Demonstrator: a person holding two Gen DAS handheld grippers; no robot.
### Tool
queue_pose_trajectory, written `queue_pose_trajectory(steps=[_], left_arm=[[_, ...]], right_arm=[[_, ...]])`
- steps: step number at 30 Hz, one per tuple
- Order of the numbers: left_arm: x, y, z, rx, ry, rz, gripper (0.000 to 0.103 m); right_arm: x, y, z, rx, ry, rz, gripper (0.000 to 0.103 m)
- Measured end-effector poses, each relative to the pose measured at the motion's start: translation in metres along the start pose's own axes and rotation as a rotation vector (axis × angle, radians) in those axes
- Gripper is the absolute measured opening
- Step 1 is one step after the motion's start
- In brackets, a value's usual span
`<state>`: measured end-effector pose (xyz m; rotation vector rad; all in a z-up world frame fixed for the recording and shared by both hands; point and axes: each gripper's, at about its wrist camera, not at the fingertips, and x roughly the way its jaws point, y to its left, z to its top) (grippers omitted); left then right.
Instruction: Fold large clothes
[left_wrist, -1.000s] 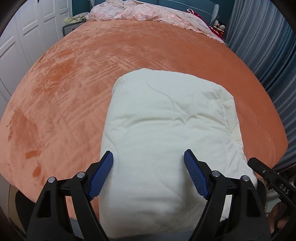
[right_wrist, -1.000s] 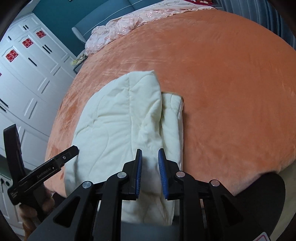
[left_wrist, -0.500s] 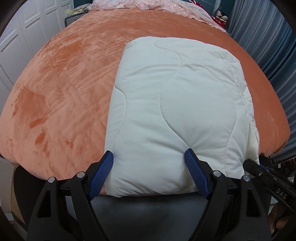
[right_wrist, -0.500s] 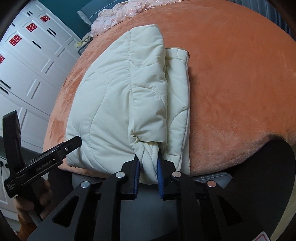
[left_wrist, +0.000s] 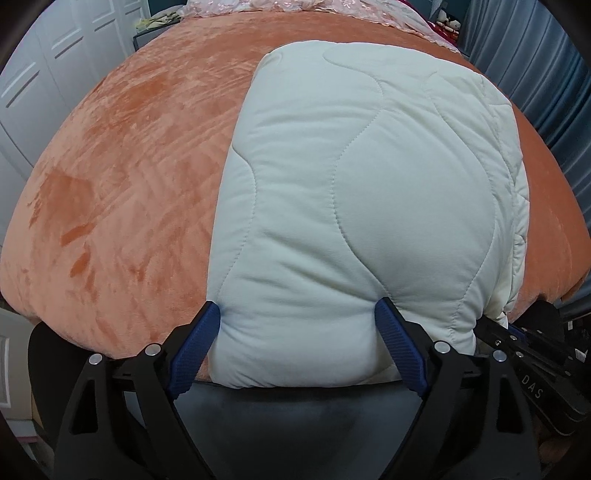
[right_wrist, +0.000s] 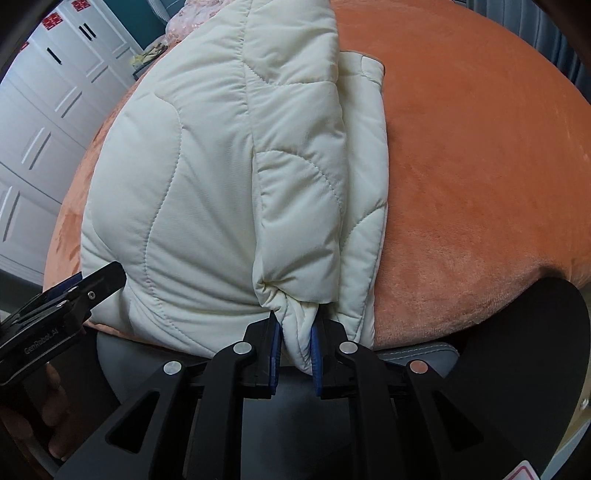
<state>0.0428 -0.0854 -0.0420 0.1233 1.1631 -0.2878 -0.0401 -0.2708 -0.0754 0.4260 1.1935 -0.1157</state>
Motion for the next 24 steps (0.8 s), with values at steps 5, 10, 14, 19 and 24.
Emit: queue_pose_trajectory(steps=[5,10,14,19,24], left_arm=[[0.007,0.004,-0.001,-0.016,0.006,-0.010,0.090],[0.010,0.005,-0.001,-0.018,0.005,-0.010,0.092],[0.014,0.004,-0.002,-0.020,0.004,-0.010,0.094],[0.022,0.010,-0.001,-0.047,0.015,-0.036,0.098],[0.023,0.031,0.000,-0.128,0.039,-0.168,0.098]], right_arm=[[0.009,0.009,0.001,-0.004,0.005,-0.013,0.011],[0.017,0.018,0.009,-0.019,0.013,-0.028,0.011],[0.020,0.021,0.011,-0.022,0.012,-0.030,0.011],[0.023,0.022,0.011,-0.023,-0.002,-0.020,0.012],[0.007,0.002,0.010,0.091,-0.015,0.108,0.019]])
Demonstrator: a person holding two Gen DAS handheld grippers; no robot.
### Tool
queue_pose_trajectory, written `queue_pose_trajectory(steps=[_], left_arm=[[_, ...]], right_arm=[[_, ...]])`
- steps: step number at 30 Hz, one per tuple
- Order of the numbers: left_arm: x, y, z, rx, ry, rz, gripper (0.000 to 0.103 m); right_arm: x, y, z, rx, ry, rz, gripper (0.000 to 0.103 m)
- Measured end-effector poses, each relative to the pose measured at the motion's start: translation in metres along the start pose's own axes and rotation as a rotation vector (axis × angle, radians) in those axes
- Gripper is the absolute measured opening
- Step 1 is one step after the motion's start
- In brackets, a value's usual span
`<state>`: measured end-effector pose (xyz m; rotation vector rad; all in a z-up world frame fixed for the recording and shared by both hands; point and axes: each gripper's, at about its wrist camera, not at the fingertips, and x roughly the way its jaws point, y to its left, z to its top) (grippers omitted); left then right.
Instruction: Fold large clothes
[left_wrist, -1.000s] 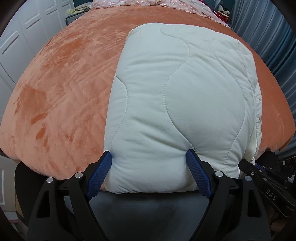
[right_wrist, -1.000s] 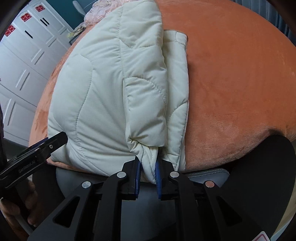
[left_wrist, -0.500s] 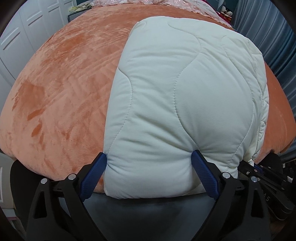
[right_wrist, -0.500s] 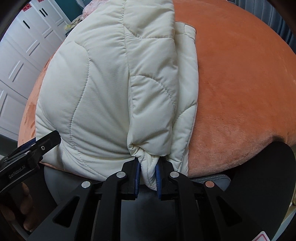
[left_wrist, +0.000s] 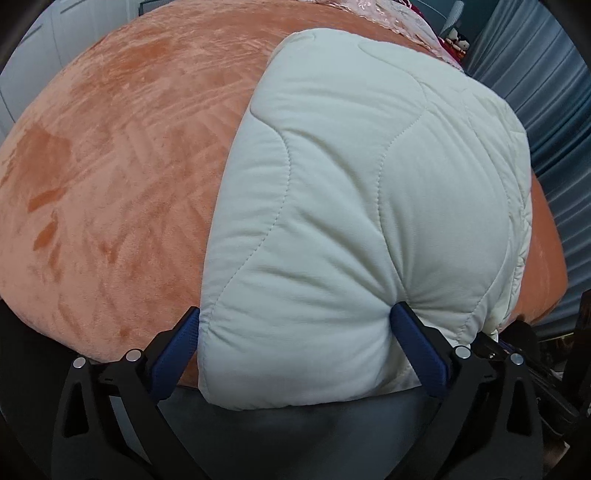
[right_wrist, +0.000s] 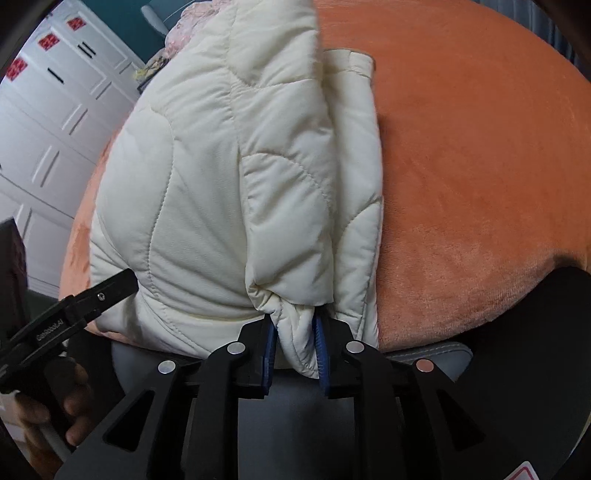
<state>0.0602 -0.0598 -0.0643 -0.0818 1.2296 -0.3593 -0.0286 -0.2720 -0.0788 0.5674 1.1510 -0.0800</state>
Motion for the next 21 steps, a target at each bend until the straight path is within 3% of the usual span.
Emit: queue_pose_trajectory(steps=[3,8,13,15,18,21], left_arm=[[-0.021,0.010,0.006,-0.048,-0.017,-0.055,0.092],[-0.067,0.000,0.044,0.000,-0.166,-0.052,0.091],[-0.082,-0.021,0.097,0.033,-0.254,0.001,0.091],[-0.083,-0.022,0.110,0.029,-0.263,0.013,0.091],[-0.083,-0.026,0.124,0.029,-0.267,0.017,0.091],[-0.076,-0.032,0.128,0.042,-0.261,0.029,0.091]], right_arm=[[-0.028,-0.007,0.007,0.089,-0.029,0.075,0.026],[-0.061,-0.001,0.051,0.110,-0.132,0.159,0.029],[-0.076,0.012,0.106,0.153,-0.262,0.182,0.030],[-0.071,0.015,0.124,0.166,-0.264,0.206,0.049],[-0.052,0.021,0.161,0.136,-0.238,0.109,0.051],[-0.031,0.016,0.182,0.175,-0.213,0.083,0.051]])
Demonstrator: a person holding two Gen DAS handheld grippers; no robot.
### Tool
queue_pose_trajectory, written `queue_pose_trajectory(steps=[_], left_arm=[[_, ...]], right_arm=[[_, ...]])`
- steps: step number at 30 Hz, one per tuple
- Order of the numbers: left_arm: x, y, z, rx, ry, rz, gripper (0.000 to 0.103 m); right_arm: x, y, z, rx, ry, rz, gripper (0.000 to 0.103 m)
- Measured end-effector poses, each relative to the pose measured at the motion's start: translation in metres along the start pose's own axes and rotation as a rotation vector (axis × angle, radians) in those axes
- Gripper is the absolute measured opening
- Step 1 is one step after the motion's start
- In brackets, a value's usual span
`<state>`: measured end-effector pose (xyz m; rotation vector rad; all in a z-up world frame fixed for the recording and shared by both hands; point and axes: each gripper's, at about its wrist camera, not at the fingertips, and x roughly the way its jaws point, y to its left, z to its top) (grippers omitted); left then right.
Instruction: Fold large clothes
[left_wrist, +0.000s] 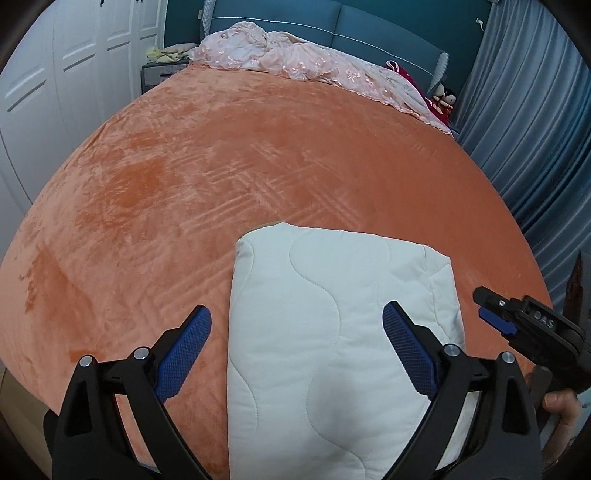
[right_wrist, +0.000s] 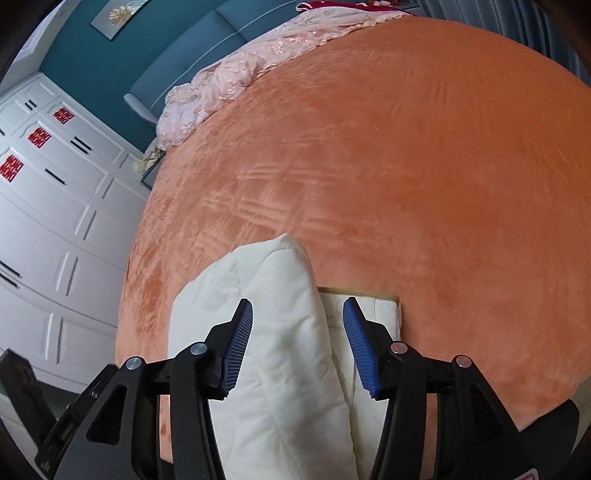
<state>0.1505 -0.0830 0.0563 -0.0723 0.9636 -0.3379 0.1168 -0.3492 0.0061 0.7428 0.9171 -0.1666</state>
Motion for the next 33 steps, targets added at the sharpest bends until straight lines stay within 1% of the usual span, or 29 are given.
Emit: queue_pose_trajectory(steps=[2,3,4,5,7,8,9,10,12,13,14,15,17,19,21,24,26,28,30,31,33], left_arm=[[0.007,-0.004,0.001,0.005,0.012,-0.003,0.091],[0.010,-0.005,0.002,0.007,0.016,0.002,0.091],[0.014,-0.006,0.003,0.009,0.020,0.001,0.091],[0.015,-0.008,0.005,0.009,0.023,0.001,0.091],[0.017,-0.009,0.007,0.013,0.023,-0.003,0.091],[0.019,-0.010,0.009,0.016,0.023,0.000,0.091],[0.022,-0.011,0.009,0.014,0.026,0.001,0.091],[0.029,-0.013,0.008,0.011,0.041,-0.005,0.091],[0.049,-0.020,-0.001,0.011,0.095,-0.018,0.089],[0.059,-0.024,-0.007,0.016,0.120,-0.021,0.086],[0.068,-0.028,-0.014,0.022,0.140,-0.021,0.086],[0.074,-0.032,-0.022,0.032,0.141,-0.005,0.086],[0.081,-0.039,-0.032,0.077,0.101,0.062,0.087],[0.087,-0.038,-0.039,0.079,0.082,0.083,0.089],[0.094,-0.035,-0.041,0.072,0.073,0.089,0.093],[0.103,-0.035,-0.046,0.091,0.053,0.119,0.096],[0.105,-0.037,-0.050,0.106,0.033,0.142,0.098],[0.102,-0.035,-0.052,0.105,0.024,0.144,0.098],[0.090,-0.028,-0.053,0.089,0.024,0.133,0.098],[0.083,-0.022,-0.055,0.067,0.025,0.131,0.098],[0.071,-0.006,-0.063,0.018,0.044,0.106,0.098]], right_arm=[[0.022,-0.003,0.007,0.001,0.043,-0.007,0.051],[0.032,-0.006,0.008,-0.002,0.071,-0.005,0.030],[0.041,-0.007,0.008,-0.005,0.107,0.027,0.011],[0.039,-0.007,0.005,-0.001,0.109,0.051,0.006],[0.006,-0.006,-0.012,-0.031,-0.024,0.085,0.005],[-0.009,-0.008,-0.021,-0.048,-0.078,0.074,0.005],[-0.018,-0.014,-0.029,-0.050,-0.104,0.043,0.005],[-0.017,-0.024,-0.036,-0.033,-0.103,-0.001,0.005],[0.002,-0.045,-0.047,0.007,-0.034,-0.057,0.005],[0.010,-0.054,-0.052,0.024,-0.011,-0.063,0.005],[0.014,-0.059,-0.055,0.026,-0.005,-0.068,0.005],[0.018,-0.060,-0.057,0.019,-0.001,-0.075,0.006],[0.025,-0.059,-0.060,0.004,0.016,-0.086,0.007],[0.032,-0.059,-0.062,-0.016,0.027,-0.102,0.008],[0.040,-0.057,-0.066,-0.030,0.027,-0.111,0.009],[0.045,-0.059,-0.071,-0.041,0.013,-0.116,0.010],[0.049,-0.058,-0.070,-0.025,-0.005,-0.104,0.012],[0.038,-0.060,-0.074,-0.009,-0.047,-0.104,0.020],[0.024,-0.056,-0.086,-0.037,-0.081,-0.143,0.038],[0.022,-0.055,-0.091,-0.048,-0.082,-0.159,0.041],[0.017,-0.057,-0.104,-0.047,-0.067,-0.154,0.047]])
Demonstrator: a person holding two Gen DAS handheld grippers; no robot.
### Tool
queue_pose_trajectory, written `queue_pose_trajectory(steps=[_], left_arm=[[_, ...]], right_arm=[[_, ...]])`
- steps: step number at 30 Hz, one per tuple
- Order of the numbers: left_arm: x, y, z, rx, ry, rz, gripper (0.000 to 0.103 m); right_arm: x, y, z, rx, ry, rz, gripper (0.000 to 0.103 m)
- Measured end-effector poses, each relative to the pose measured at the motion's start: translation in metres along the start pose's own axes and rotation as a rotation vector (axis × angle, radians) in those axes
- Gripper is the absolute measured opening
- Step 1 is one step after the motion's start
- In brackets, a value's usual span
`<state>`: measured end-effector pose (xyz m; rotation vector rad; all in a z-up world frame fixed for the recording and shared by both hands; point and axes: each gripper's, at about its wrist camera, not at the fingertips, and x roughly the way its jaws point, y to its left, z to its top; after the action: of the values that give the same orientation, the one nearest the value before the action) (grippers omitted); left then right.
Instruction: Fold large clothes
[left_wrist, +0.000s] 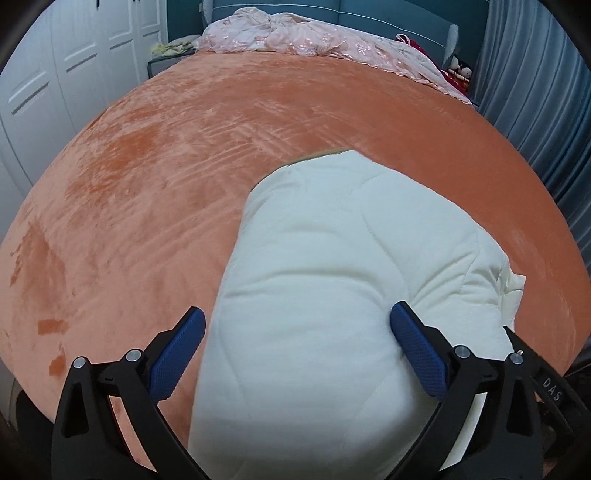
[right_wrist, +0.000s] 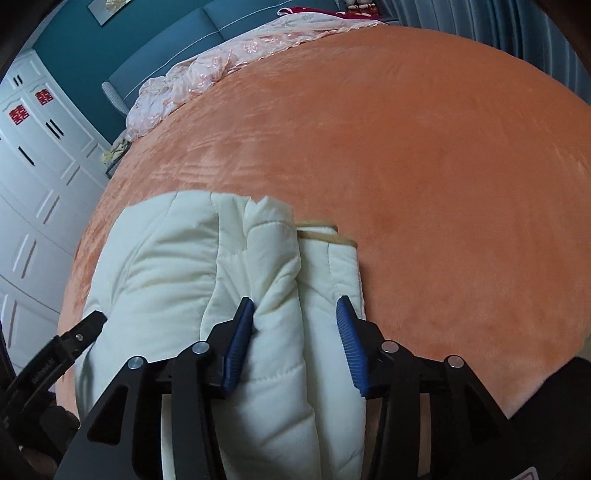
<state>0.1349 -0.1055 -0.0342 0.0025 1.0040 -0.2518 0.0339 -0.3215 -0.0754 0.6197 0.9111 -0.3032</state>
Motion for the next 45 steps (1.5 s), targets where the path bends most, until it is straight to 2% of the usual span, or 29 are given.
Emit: queue_pose_trajectory(steps=[5,8,10,12,17,19,22,25,28,30,33,35,38,45], left_arm=[[-0.006,0.044,-0.019,-0.123,0.096,-0.119,0.098],[-0.010,0.057,-0.024,-0.140,0.091,-0.106,0.098],[-0.008,0.059,-0.026,-0.132,0.093,-0.114,0.098],[-0.004,0.060,-0.027,-0.156,0.114,-0.134,0.098],[0.008,0.064,-0.028,-0.227,0.177,-0.208,0.098],[0.012,0.063,-0.028,-0.245,0.197,-0.247,0.098],[0.021,0.059,-0.028,-0.264,0.231,-0.305,0.098],[0.024,0.050,-0.025,-0.250,0.226,-0.290,0.098],[0.021,0.041,-0.020,-0.218,0.208,-0.260,0.097],[0.012,0.032,-0.017,-0.173,0.178,-0.226,0.091],[-0.003,0.021,-0.014,-0.110,0.146,-0.189,0.079],[-0.014,0.015,-0.011,-0.067,0.128,-0.168,0.067],[-0.032,0.008,-0.007,-0.012,0.097,-0.149,0.057],[-0.083,-0.002,0.013,0.047,-0.027,-0.142,0.053]], right_arm=[[-0.010,-0.010,-0.007,0.033,0.030,0.041,0.049],[-0.026,-0.012,-0.010,0.036,-0.029,-0.042,0.068],[-0.023,-0.011,-0.012,0.000,-0.028,-0.050,0.069],[-0.014,-0.016,-0.012,0.030,0.041,-0.001,0.069],[0.008,-0.042,-0.009,0.230,0.204,0.183,0.067],[0.017,-0.048,-0.010,0.271,0.235,0.240,0.067],[0.022,-0.047,-0.011,0.267,0.244,0.265,0.067],[0.026,-0.045,-0.011,0.264,0.254,0.286,0.062],[0.034,-0.042,-0.003,0.267,0.268,0.310,0.052],[0.035,-0.039,0.001,0.266,0.268,0.326,0.038],[0.021,-0.028,0.007,0.199,0.230,0.298,0.025],[0.008,-0.018,0.011,0.149,0.192,0.268,0.022],[-0.014,-0.006,0.017,0.100,0.136,0.238,0.021],[-0.064,0.031,0.034,-0.023,0.001,0.180,0.020]])
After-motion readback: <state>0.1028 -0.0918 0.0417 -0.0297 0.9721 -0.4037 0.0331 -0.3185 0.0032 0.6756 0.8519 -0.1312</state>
